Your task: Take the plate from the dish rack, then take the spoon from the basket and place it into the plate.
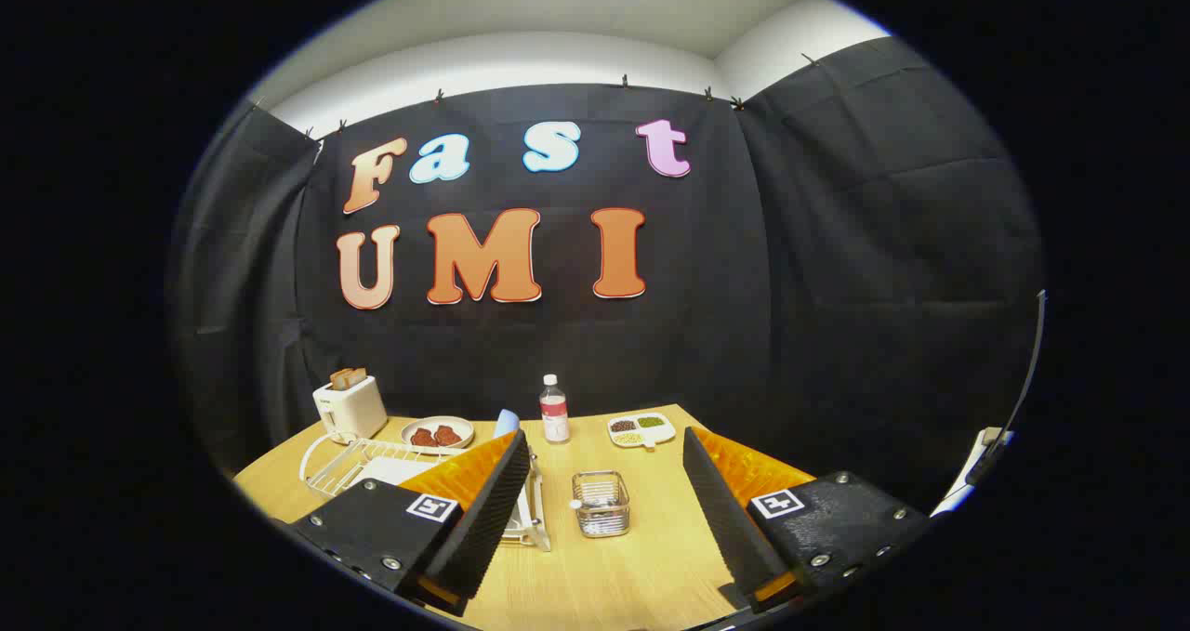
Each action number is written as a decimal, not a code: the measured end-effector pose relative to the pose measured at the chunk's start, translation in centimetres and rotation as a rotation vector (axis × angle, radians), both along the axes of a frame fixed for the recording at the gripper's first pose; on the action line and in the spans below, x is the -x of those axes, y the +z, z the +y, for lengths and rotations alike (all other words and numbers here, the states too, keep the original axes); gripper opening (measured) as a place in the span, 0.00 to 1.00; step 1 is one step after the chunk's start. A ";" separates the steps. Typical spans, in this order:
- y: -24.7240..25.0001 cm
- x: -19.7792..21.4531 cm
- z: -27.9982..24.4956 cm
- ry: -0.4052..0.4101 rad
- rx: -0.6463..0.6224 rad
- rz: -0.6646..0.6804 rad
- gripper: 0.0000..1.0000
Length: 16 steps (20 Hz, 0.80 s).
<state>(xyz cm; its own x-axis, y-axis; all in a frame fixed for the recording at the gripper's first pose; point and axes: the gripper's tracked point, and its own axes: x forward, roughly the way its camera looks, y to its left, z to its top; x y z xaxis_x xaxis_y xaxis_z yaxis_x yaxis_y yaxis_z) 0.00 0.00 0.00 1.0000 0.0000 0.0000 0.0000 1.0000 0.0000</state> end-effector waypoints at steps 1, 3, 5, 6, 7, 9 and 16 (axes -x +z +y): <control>0.4 0.3 1.1 0.012 -0.011 -0.003 0.99; 0.6 0.4 2.8 0.038 -0.023 0.003 0.99; 1.0 0.1 3.9 0.050 -0.004 0.004 0.99; 1.3 -0.1 4.5 0.059 0.003 0.003 0.99; 1.3 -0.1 5.0 0.068 0.004 0.002 0.99; 1.4 -0.2 5.8 0.081 0.012 0.003 0.99; 1.8 -1.0 6.8 0.108 0.032 0.004 0.99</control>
<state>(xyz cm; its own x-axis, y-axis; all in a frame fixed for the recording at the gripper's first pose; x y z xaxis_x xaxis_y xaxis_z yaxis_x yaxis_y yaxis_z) 1.04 6.76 1.78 0.9942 0.1075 -0.0055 -0.1077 0.9937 -0.0321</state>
